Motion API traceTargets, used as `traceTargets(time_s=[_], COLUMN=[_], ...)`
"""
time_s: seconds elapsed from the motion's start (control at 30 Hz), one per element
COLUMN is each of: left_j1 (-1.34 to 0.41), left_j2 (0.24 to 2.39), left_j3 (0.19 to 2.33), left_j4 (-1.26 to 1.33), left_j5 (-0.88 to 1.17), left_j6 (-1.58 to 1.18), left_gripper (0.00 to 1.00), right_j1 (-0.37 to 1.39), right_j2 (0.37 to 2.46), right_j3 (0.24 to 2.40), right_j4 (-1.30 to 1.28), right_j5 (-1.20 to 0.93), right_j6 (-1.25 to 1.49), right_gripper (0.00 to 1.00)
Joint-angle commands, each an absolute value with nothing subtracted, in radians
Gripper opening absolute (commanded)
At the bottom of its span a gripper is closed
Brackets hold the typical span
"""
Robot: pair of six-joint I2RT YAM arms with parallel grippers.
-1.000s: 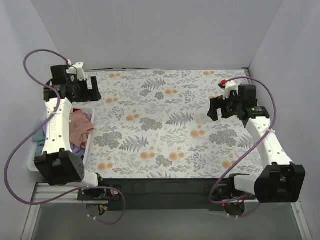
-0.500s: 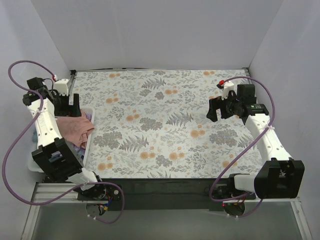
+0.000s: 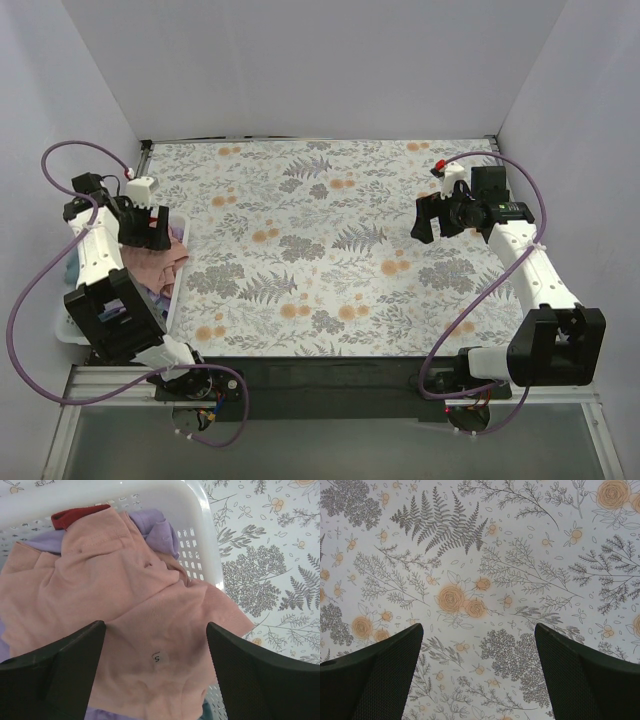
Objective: Fold and stack the t-shirts
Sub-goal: Grab the tshirt from the pile, then move the tshirt to the center of the board
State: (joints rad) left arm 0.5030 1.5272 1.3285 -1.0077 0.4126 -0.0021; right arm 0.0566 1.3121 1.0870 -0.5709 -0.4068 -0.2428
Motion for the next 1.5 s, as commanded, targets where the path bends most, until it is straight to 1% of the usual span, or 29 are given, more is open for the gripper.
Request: traceTargets(time_s=[0.0,0.03,0.17,0.2,0.27,0.3,0.37,0.5,0.6,0.63,0.7,0.73,0.77,0.87,0.93,1.03,1.1,1.13,1.17,1.3,1.33,1.47], left_j1=[0.497,0.495,0.494,0.494,0.492,0.492,0.494,0.494,0.494,0.492,0.494,0.494,0.494,0.494,0.489,0.430,0.342,0.304,0.229,0.083,0.056,-0.105], left_j2=[1.542,1.540,1.517,1.514,1.506,1.499,1.468,1.405,1.384,1.384,1.396,1.404,1.414,1.454,1.476,1.514,1.537,1.554,1.563,1.612,1.632,1.701], left_j3=[1.289,1.267,1.218,1.209,1.204,1.204,1.213,1.282,1.394,1.469,1.552,1.593,1.680,1.819,1.877,1.994,2.096,2.126,2.155,2.264,2.336,2.444], left_j4=[-0.965,-0.960,-0.930,-0.931,-0.936,-0.939,-0.943,-0.957,-0.983,-0.988,-1.003,-1.011,-1.026,-1.022,-1.017,-0.996,-0.970,-0.941,-0.918,-0.775,-0.759,-0.622], left_j5=[0.434,0.430,0.413,0.410,0.413,0.414,0.417,0.416,0.419,0.420,0.432,0.446,0.459,0.521,0.600,0.643,0.646,0.618,0.612,0.597,0.595,0.546], left_j6=[0.060,0.081,0.101,0.101,0.097,0.095,0.083,0.042,0.008,-0.041,-0.078,-0.116,-0.136,-0.221,-0.258,-0.346,-0.409,-0.432,-0.454,-0.607,-0.626,-0.693], left_gripper=[0.78,0.72,0.62,0.53,0.41,0.22,0.00,0.00,0.00,0.00,0.00,0.00,0.00,0.00,0.00,0.00,0.00,0.00,0.00,0.00,0.00,0.00], right_j1=[0.060,0.058,0.058,0.060,0.060,0.058,0.060,0.060,0.060,0.060,0.060,0.060,0.060,0.060,0.060,0.058,0.058,0.057,0.057,0.051,0.045,0.037], right_j2=[1.304,1.301,1.295,1.293,1.293,1.295,1.296,1.305,1.305,1.301,1.296,1.292,1.289,1.278,1.269,1.266,1.266,1.266,1.262,1.250,1.241,1.215], right_j3=[1.126,1.121,1.109,1.109,1.109,1.112,1.120,1.132,1.140,1.138,1.138,1.137,1.137,1.132,1.131,1.138,1.144,1.146,1.146,1.138,1.137,1.118], right_j4=[-0.580,-0.578,-0.580,-0.580,-0.578,-0.580,-0.580,-0.581,-0.580,-0.580,-0.580,-0.578,-0.580,-0.577,-0.575,-0.575,-0.577,-0.580,-0.580,-0.578,-0.580,-0.577], right_j5=[-0.419,-0.422,-0.434,-0.437,-0.440,-0.442,-0.442,-0.457,-0.463,-0.463,-0.463,-0.463,-0.462,-0.465,-0.476,-0.482,-0.486,-0.491,-0.497,-0.499,-0.497,-0.494], right_j6=[-0.258,-0.259,-0.261,-0.261,-0.261,-0.261,-0.258,-0.252,-0.247,-0.247,-0.247,-0.247,-0.245,-0.241,-0.235,-0.226,-0.222,-0.221,-0.221,-0.221,-0.221,-0.224], right_gripper=[0.98,0.98,0.98,0.98,0.98,0.98,0.98,0.98,0.98,0.98,0.98,0.98,0.98,0.98,0.98,0.98,0.98,0.98,0.98,0.98,0.98,0.99])
